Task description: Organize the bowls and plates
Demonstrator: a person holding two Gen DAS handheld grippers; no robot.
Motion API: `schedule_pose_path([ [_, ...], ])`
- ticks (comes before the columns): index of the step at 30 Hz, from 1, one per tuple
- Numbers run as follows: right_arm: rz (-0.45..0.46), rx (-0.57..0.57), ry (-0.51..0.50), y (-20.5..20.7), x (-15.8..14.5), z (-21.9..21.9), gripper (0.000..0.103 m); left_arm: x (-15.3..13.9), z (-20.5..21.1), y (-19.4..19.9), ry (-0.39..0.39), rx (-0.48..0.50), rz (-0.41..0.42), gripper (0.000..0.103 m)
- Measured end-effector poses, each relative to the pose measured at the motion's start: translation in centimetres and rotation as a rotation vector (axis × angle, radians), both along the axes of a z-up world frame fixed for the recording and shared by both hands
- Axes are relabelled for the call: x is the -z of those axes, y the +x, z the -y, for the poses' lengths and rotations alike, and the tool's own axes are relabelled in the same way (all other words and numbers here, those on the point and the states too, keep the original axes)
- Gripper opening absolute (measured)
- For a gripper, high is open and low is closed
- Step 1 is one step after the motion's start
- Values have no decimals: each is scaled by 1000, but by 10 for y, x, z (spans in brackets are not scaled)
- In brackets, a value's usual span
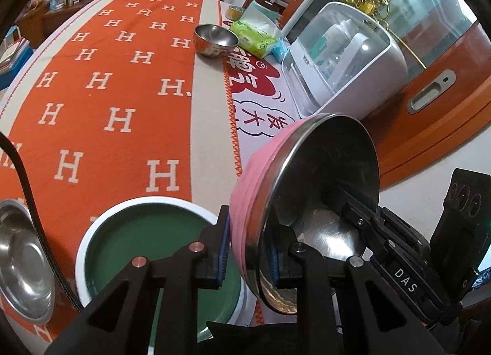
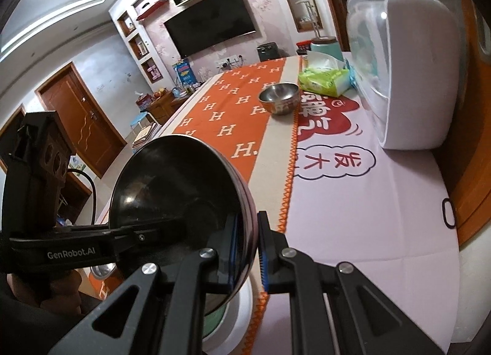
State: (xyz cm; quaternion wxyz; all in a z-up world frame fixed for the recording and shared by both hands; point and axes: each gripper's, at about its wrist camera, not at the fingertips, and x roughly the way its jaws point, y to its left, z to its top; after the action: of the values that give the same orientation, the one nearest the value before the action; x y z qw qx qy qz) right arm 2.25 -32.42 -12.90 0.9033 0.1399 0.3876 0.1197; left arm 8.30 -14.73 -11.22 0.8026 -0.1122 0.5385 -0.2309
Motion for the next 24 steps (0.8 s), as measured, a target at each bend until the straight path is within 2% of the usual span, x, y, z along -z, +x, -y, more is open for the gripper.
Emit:
schedule_pose_path([
  [8, 6, -58, -6, -7, -8, -35, 12, -5, -41, -20, 11, -48, 5, 19],
  [24, -25, -143, 9, -12, -10, -140, 12, -10, -150, -39, 46, -107, -30, 20],
])
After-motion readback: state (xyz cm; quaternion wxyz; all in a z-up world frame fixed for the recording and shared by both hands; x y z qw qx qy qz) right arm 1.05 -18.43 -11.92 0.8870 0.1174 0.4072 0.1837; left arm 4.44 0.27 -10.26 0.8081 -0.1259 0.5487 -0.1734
